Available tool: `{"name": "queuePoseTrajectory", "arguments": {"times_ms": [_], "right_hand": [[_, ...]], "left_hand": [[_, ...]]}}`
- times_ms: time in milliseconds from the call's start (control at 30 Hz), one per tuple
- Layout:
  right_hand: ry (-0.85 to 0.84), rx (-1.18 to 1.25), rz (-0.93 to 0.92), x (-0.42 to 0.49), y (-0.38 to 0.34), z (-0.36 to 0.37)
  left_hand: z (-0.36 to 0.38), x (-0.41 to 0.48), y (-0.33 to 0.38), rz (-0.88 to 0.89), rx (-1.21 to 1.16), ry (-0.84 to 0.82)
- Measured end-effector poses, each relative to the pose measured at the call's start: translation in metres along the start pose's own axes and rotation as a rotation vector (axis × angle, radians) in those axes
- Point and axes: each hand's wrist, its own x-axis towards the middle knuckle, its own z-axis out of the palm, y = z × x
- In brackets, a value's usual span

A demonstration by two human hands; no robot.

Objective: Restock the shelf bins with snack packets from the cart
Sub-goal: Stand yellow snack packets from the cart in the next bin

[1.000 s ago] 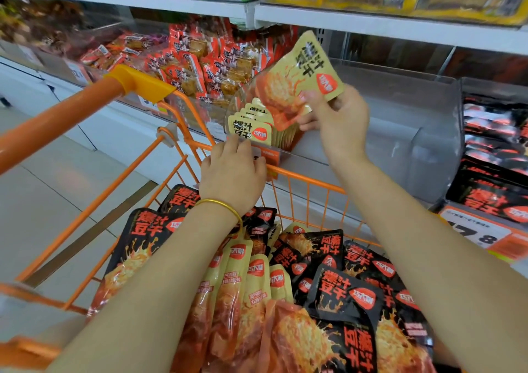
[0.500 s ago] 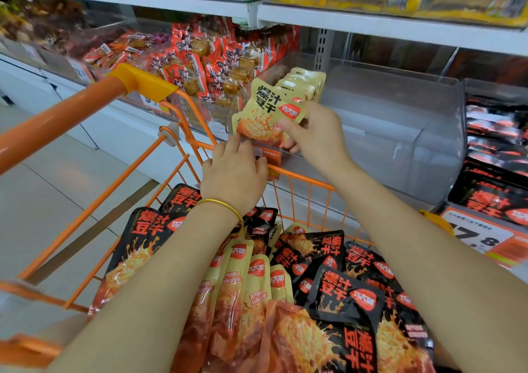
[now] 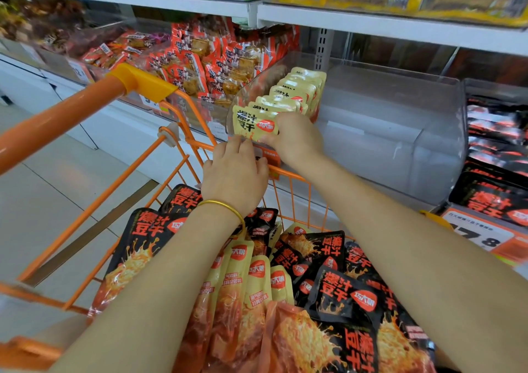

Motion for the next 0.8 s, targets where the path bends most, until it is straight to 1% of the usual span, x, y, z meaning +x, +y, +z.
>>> {"name": "queuePoseTrajectory", "arguments": {"times_ms": [67, 133, 167, 233, 400, 500, 600, 800], "right_hand": [[0.009, 0.087, -0.019, -0.001, 0.002, 0.003], [0.078, 0.201, -0.028, -0.005, 0.005, 0.005], [0.115, 0.216, -0.032, -0.007, 0.007, 0.005], [0.136, 0.177, -0.027, -0.008, 0.007, 0.003], [0.045, -0.001, -0.020, 0.000, -0.002, -0.004], [0.031, -0.061, -0.009, -0.001, -0.004, 0.001], [0.016, -0.083, 0.003, -0.001, -0.003, 0.002], [-0.043, -0.029, 0.019, -0.007, -0.006, -0.006]], "left_hand": [[0.000, 0.000, 0.000, -0.004, 0.004, 0.001], [0.000, 0.000, -0.001, -0.001, 0.008, 0.004], [0.000, 0.000, -0.001, 0.001, 0.008, 0.006], [0.000, 0.001, -0.001, 0.002, 0.003, 0.009], [0.003, 0.002, -0.001, 0.020, 0.010, 0.022], [0.004, 0.003, 0.000, 0.010, 0.014, 0.026], [0.003, 0.002, 0.000, 0.007, 0.010, 0.023], [0.004, 0.002, -0.001, 0.009, 0.022, 0.038]]}}
